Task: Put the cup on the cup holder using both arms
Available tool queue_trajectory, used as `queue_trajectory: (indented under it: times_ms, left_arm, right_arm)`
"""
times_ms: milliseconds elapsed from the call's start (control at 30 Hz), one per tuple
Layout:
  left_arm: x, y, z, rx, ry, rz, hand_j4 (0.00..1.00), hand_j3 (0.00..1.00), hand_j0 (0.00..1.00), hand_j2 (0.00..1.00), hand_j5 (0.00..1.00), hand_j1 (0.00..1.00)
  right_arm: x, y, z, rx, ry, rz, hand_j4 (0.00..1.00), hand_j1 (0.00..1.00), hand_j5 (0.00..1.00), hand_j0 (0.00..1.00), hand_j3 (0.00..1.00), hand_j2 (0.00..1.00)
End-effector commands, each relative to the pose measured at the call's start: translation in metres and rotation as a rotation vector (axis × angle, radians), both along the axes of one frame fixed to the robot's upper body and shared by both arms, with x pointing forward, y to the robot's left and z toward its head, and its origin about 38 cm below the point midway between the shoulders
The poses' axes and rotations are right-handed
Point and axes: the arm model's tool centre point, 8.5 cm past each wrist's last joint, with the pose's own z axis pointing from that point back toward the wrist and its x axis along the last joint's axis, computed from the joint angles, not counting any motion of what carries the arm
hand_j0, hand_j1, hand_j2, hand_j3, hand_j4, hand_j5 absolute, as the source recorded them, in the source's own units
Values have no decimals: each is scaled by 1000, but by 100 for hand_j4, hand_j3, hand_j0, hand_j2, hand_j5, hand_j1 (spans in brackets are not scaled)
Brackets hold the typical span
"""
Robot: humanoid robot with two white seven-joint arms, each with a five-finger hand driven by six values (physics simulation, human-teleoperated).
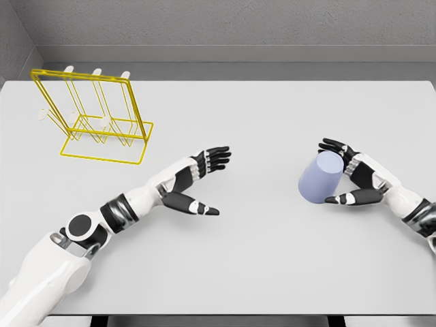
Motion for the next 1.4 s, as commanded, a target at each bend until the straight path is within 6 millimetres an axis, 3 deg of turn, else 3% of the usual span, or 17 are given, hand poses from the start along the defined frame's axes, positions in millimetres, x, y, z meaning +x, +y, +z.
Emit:
queue_trajectory:
  times_ms: [0,400,467,600,700,1000,1367]
  left_arm:
    - [-1,0,0,-4,0,-9,100,100,100,100,100,100]
    - [1,7,-2,-1,5,16,100,100,100,100,100,100]
    - [1,6,-2,-3,7,17,100,100,100,100,100,100]
    - [2,7,-5,-2,13,22,100,100,100,100,100,100]
    - [2,7,-5,-2,13,22,100,100,100,100,100,100]
    - [0,7,-6,-4,16,20,100,100,100,100,100,100]
    - [0,7,-6,-3,16,21,100,100,100,100,100,100]
  right_arm:
    - [0,1,0,6,0,0,100,100,100,100,100,100]
    - [4,16,-3,8,0,28,100,100,100,100,100,100]
    - [4,15,-3,7,2,24,89,89,89,89,89,89]
    - [7,16,-1,8,4,26,82,82,82,82,82,82]
    - [9,18,-2,6,20,27,72,72,72,72,72,72]
    - [14,16,8,-1,-17,29,69,69,69,69,69,69]
    - [22,50,35,24,-104,129,67,67,67,67,67,67]
